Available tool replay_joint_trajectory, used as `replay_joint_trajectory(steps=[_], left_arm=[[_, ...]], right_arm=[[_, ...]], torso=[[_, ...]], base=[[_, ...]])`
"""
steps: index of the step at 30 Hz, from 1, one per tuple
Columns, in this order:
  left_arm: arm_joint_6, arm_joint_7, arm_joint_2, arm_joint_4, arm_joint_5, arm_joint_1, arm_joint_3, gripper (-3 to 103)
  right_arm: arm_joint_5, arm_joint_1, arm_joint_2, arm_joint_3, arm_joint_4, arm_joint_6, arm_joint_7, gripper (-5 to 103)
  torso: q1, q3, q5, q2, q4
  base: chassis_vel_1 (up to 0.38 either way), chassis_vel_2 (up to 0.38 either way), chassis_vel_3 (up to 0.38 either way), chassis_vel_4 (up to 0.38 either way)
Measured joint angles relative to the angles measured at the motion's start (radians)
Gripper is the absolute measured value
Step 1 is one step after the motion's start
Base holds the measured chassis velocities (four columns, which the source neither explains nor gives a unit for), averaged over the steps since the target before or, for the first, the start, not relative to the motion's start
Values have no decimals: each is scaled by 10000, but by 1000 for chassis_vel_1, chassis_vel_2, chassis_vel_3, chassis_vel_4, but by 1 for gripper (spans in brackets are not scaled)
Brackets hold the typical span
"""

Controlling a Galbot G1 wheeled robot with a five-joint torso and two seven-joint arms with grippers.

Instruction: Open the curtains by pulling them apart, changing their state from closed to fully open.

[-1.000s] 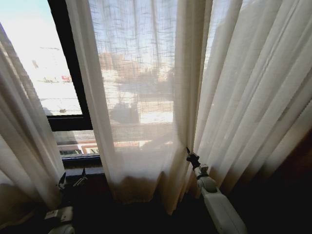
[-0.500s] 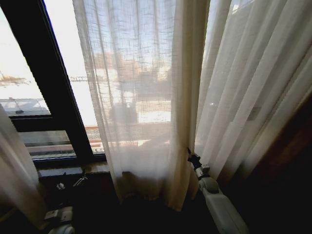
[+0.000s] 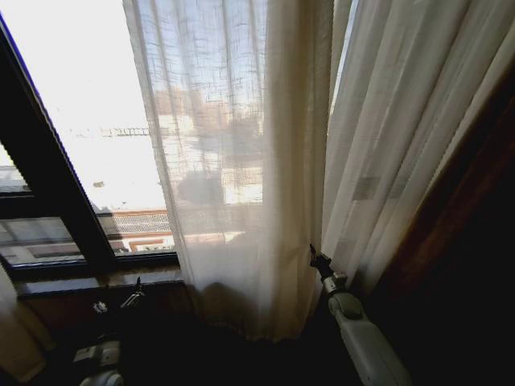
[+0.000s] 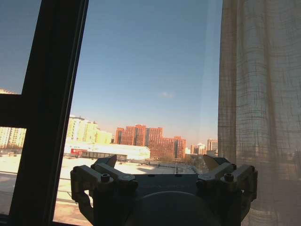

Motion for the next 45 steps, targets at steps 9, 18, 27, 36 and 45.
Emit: replay_joint_trajectory(steps=[9, 18, 27, 36, 45], left_arm=[[0, 0, 0, 0, 0, 0, 0, 100], [0, -1, 0, 0, 0, 0, 0, 100], [0, 0, 0, 0, 0, 0, 0, 100], [0, 1, -1, 0, 0, 0, 2, 100], [0, 1, 0, 0, 0, 0, 2, 100]], right_arm=[[39, -69, -33, 53, 7, 27, -93, 0], [83, -126, -56, 84, 77, 48, -151, 0], [78, -130, -59, 88, 64, 140, -219, 0], [-136, -7, 42, 34, -38, 487, -232, 0], [-184, 92, 1, 32, -117, 489, -235, 0]], torso=[[1, -1, -1, 1, 0], [0, -1, -1, 0, 0], [-1, 0, 1, 0, -1], [-1, 0, 2, -1, -4], [0, 0, -8, -1, 2]], base=[[-359, -345, 356, 345], [-369, -338, 370, 343], [-374, -313, 366, 337], [-337, -317, 335, 292], [-61, -65, 73, 47]])
